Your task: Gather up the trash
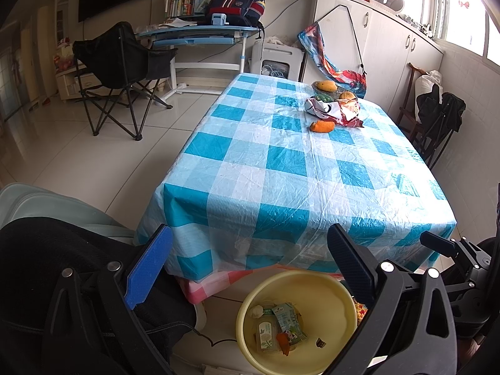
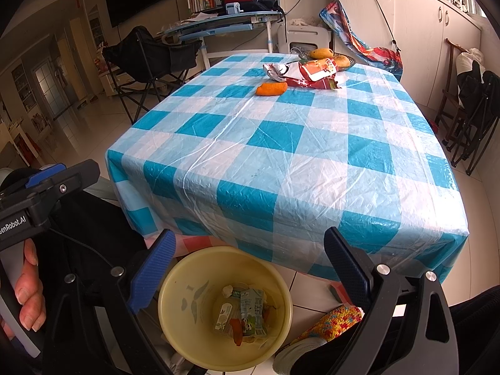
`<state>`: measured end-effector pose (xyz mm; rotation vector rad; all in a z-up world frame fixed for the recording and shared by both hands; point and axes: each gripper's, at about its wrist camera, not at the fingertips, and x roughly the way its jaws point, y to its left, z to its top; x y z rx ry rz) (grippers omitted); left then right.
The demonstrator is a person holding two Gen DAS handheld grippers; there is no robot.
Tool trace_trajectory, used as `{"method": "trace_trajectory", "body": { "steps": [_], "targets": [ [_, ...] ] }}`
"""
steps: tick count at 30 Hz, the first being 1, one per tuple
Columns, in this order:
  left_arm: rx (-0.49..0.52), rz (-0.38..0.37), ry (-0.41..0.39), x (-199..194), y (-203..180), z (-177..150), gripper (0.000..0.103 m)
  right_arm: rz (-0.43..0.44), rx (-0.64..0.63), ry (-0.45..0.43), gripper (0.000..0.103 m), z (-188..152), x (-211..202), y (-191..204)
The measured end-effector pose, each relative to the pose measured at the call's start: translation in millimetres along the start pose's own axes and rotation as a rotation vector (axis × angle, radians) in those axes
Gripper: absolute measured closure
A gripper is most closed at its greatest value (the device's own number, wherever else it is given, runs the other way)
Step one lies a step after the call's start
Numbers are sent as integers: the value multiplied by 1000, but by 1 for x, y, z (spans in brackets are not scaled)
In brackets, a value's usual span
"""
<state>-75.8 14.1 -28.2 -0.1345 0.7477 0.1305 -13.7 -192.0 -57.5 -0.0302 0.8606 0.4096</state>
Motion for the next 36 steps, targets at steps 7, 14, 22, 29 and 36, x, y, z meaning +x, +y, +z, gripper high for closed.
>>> {"method": "trace_trajectory", "body": {
  "steps": [7, 14, 22, 29, 36],
  "targets": [
    [0, 0, 1, 0, 0, 0, 7, 0, 0, 0, 11, -1, 0, 0],
    [-1, 0, 2, 1, 0, 0, 7, 0, -2, 2, 11, 0, 1, 1],
    [-1, 0, 5, 1, 1, 0, 7, -1, -3, 5, 11, -2, 1, 1],
    [-1, 0, 8, 0, 1, -3, 7, -2, -6, 8, 11, -3, 4, 2],
    [-1, 0, 8, 1, 1, -2, 7, -2, -7, 7, 11, -3, 4, 2]
  ]
}}
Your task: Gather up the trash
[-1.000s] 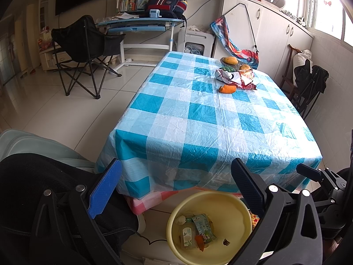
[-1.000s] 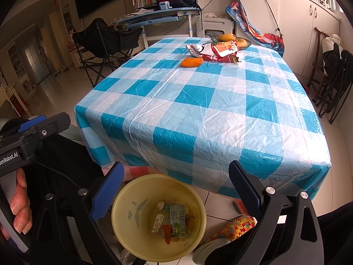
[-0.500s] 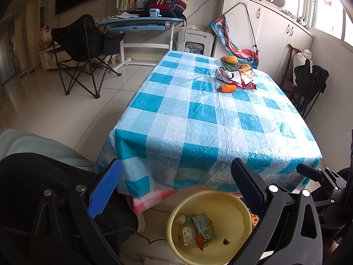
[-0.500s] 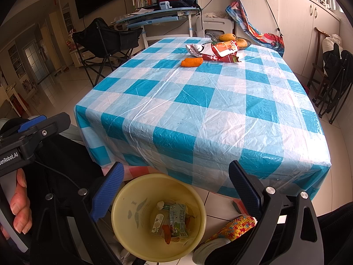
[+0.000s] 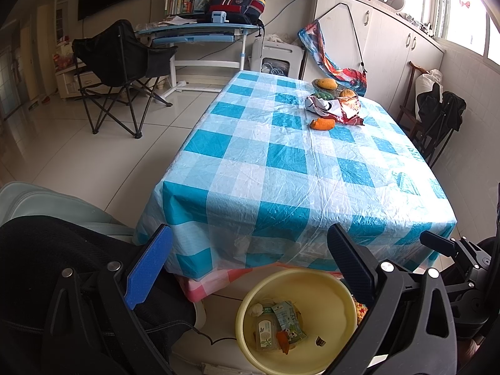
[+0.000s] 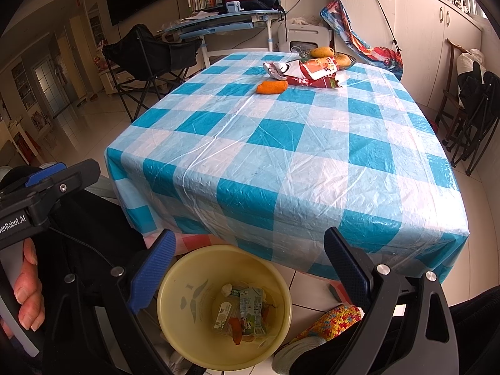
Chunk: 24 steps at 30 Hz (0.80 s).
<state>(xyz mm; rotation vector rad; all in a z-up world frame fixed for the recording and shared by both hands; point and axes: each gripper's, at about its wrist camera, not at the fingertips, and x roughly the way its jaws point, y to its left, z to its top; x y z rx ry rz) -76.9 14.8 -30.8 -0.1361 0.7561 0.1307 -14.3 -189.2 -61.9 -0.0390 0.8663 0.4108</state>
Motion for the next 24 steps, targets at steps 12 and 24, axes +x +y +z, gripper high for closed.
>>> {"method": "trace_trajectory", "body": {
  "steps": [12, 24],
  "targets": [
    [-1, 0, 2, 0, 0, -1, 7, 0, -2, 3, 11, 0, 1, 1],
    [-1, 1, 4, 0, 0, -1, 7, -1, -5, 5, 11, 1, 2, 1]
  ]
}}
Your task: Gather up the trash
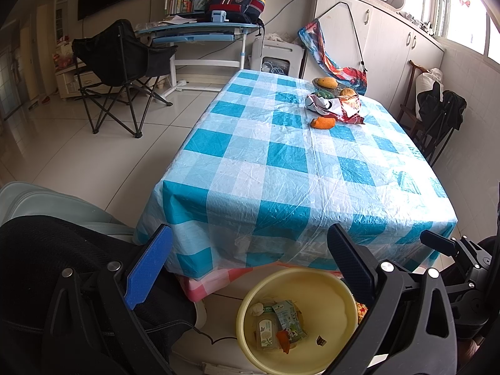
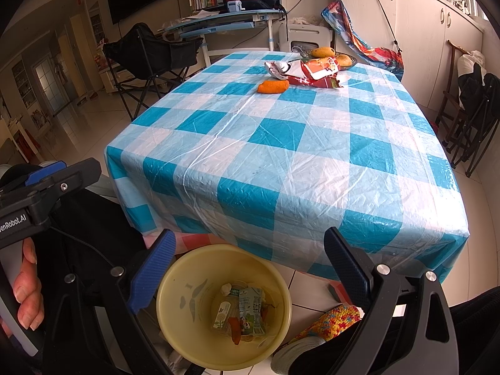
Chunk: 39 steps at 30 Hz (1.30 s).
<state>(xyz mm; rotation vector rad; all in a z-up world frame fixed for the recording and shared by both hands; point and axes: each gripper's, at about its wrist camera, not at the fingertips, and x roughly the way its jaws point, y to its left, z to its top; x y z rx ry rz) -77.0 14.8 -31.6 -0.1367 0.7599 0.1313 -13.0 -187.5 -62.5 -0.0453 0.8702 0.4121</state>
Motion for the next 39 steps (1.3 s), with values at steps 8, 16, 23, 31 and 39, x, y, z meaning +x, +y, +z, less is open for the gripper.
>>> {"method": "trace_trajectory", "body": {
  "steps": [8, 16, 23, 31, 39],
  "targets": [
    [-1, 0, 1, 0, 0, 0, 7, -2, -8, 4, 11, 0, 0, 0],
    [-1, 0, 2, 1, 0, 2, 7, -3, -14, 7, 11, 1, 1, 0],
    [-3, -1, 2, 2, 0, 3, 7, -1, -11, 6, 11, 2, 1, 1],
    [-88, -32, -76, -16, 15, -3, 7, 67, 165, -43, 11, 17, -17, -30],
    [-80, -44, -70, -7, 8, 15, 7, 99, 254, -20, 8, 50, 6, -55]
  ]
}}
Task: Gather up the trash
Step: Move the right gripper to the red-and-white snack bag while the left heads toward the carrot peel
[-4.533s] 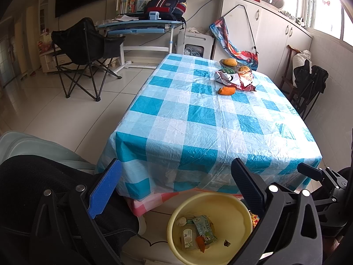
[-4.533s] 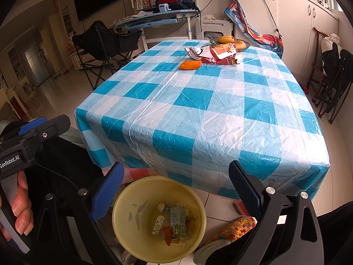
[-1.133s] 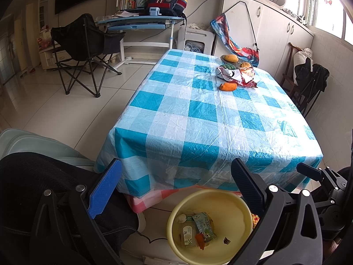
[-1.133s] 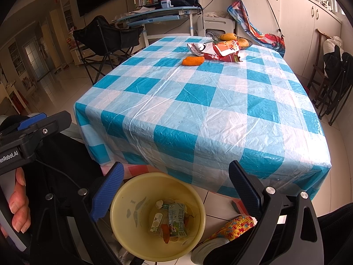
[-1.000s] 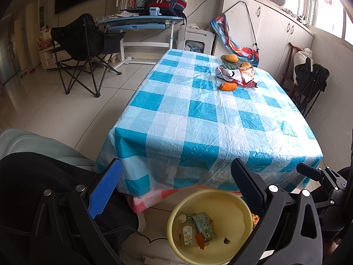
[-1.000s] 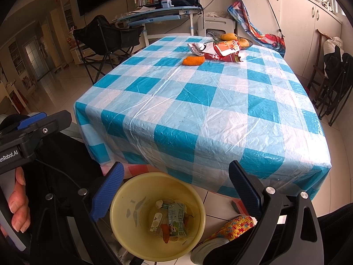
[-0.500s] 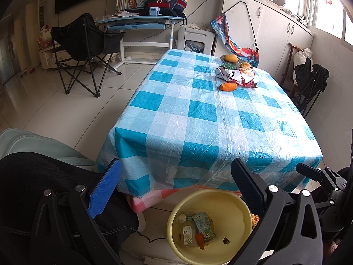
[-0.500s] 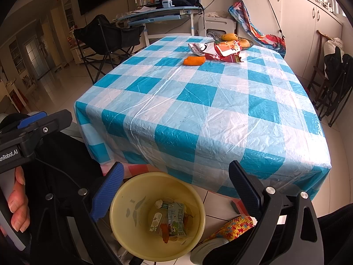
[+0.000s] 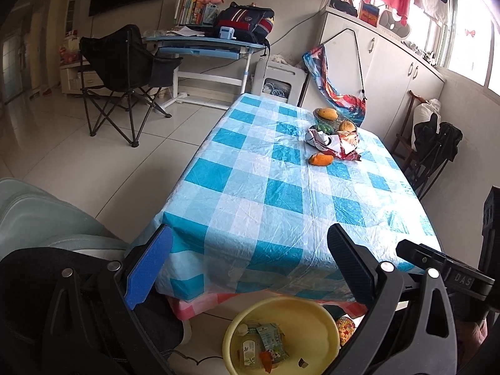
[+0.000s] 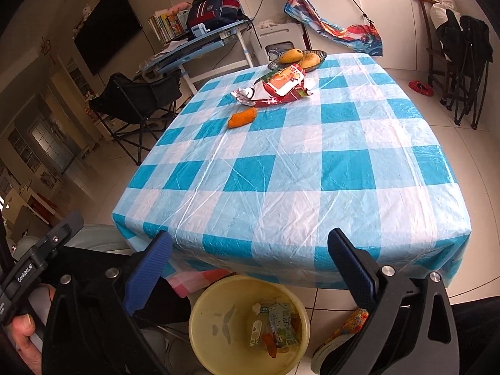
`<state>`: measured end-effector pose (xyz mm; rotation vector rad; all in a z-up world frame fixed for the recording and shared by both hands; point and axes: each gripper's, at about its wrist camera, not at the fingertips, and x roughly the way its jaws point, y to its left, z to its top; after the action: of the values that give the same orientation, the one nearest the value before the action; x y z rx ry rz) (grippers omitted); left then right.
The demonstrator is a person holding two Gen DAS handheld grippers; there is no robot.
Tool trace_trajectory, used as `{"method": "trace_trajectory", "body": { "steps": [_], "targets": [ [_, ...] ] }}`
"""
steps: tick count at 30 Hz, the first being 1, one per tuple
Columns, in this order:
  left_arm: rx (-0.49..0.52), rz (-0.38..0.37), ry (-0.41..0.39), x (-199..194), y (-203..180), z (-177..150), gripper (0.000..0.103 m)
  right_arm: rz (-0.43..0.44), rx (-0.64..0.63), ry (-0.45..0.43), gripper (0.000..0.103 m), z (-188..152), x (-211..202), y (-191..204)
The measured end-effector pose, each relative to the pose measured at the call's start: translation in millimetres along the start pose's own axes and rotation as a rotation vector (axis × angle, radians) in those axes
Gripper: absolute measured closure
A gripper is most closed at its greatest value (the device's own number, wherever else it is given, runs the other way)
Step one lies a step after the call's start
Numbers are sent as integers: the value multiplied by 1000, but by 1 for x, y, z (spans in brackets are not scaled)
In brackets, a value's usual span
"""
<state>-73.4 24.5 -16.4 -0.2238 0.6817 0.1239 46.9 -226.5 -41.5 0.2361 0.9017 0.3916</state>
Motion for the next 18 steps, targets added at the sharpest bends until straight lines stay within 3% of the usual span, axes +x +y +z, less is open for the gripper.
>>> {"method": "trace_trajectory", "body": {
  "steps": [10, 18],
  "targets": [
    [101, -31, 59, 62, -35, 60, 7, -30, -30, -43, 8, 93, 43, -12],
    [117, -23, 99, 114, -51, 95, 7, -24, 68, -41, 8, 147, 96, -41]
  ]
}}
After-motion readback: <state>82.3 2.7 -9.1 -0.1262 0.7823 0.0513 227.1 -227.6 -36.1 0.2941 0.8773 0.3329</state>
